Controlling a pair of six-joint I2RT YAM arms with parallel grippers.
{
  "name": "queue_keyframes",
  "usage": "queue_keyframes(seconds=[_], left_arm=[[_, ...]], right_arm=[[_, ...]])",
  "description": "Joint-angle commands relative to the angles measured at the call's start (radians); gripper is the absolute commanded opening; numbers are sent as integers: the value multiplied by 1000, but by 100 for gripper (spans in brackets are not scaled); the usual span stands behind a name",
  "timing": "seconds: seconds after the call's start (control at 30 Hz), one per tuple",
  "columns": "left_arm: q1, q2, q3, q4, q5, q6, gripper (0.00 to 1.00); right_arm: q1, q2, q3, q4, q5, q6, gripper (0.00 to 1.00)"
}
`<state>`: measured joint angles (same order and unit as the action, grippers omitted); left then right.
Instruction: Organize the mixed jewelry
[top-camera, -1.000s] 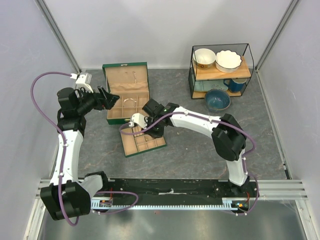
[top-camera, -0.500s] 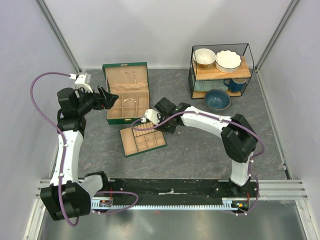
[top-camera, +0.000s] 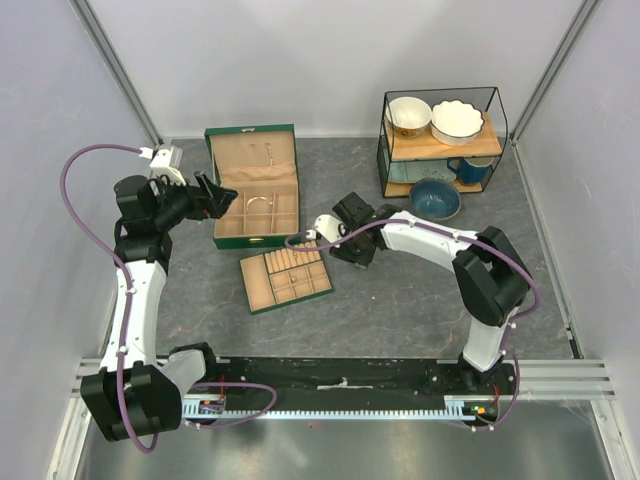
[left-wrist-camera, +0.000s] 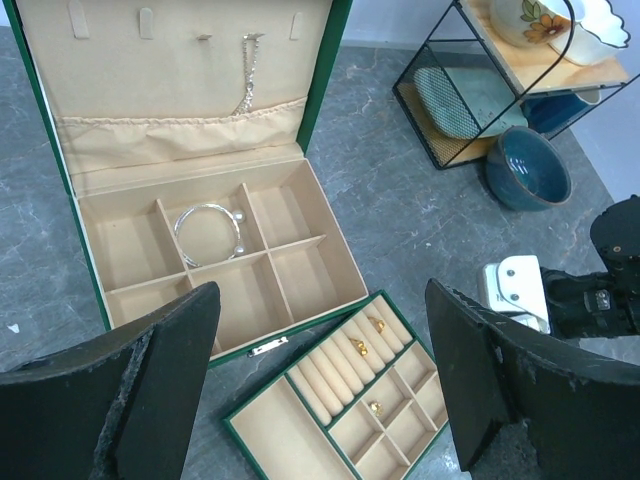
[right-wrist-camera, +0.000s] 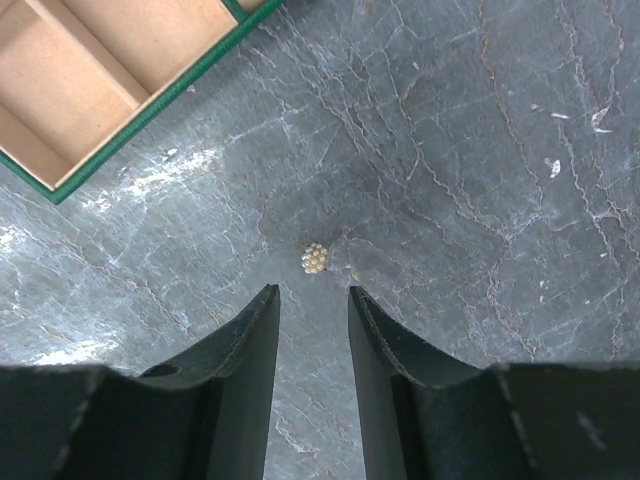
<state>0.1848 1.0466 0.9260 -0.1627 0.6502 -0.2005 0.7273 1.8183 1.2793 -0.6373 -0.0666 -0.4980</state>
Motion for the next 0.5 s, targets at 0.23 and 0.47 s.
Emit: queue_keyframes(seconds=[0.23, 0.47], left_arm=[[7, -11, 22, 23, 22, 26, 90], [5, -11, 22, 22, 22, 27, 90]], right_arm=[[-16, 33, -6, 59, -35, -10, 41], [-16, 52, -8, 62, -35, -11, 41]])
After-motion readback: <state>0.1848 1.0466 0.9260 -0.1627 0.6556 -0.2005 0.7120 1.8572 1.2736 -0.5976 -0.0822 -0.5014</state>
